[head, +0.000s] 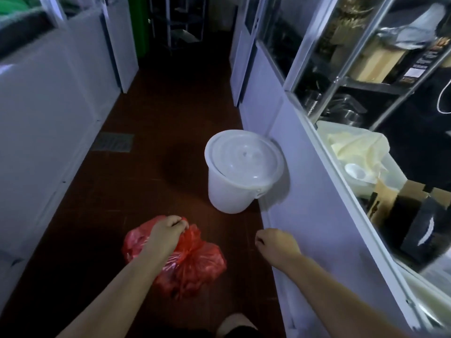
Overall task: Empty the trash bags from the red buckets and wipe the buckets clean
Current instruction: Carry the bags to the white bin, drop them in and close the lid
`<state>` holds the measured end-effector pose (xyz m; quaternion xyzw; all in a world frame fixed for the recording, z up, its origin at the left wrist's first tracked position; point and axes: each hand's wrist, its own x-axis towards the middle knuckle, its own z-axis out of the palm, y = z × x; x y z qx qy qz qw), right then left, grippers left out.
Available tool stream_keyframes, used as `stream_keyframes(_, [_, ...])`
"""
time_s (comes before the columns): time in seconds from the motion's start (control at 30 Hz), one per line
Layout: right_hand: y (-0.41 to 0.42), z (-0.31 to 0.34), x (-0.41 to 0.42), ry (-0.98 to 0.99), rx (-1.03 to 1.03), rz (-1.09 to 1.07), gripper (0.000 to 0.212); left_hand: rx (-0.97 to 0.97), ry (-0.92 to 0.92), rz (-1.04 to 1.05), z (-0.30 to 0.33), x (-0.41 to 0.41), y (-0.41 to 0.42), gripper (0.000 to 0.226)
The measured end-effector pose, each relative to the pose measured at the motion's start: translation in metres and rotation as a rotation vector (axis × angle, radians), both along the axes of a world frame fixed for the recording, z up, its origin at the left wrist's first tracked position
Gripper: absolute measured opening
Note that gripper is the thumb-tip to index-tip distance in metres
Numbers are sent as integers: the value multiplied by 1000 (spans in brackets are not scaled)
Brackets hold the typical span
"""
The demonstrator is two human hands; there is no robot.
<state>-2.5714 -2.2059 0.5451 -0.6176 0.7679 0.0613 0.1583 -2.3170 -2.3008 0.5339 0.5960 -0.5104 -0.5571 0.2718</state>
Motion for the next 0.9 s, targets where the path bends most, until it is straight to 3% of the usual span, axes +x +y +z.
stream_keyframes(0.27, [-177, -47, -72, -61, 31, 48, 17, 91, -26, 129, -41, -60, -152, 30])
stream_keyframes(0.57, [-375, -151, -161, -51, 184, 132, 27, 187, -229, 228, -102, -123, -293, 12])
stream_keyframes(0.73, [-441, -224, -187, -56, 279, 43, 28, 212, -310, 165, -149, -135, -338, 18])
stream_keyframes(0.9, [-468, -297, -192, 99, 275, 130, 32, 221, -396, 65, -198, -142, -377, 30])
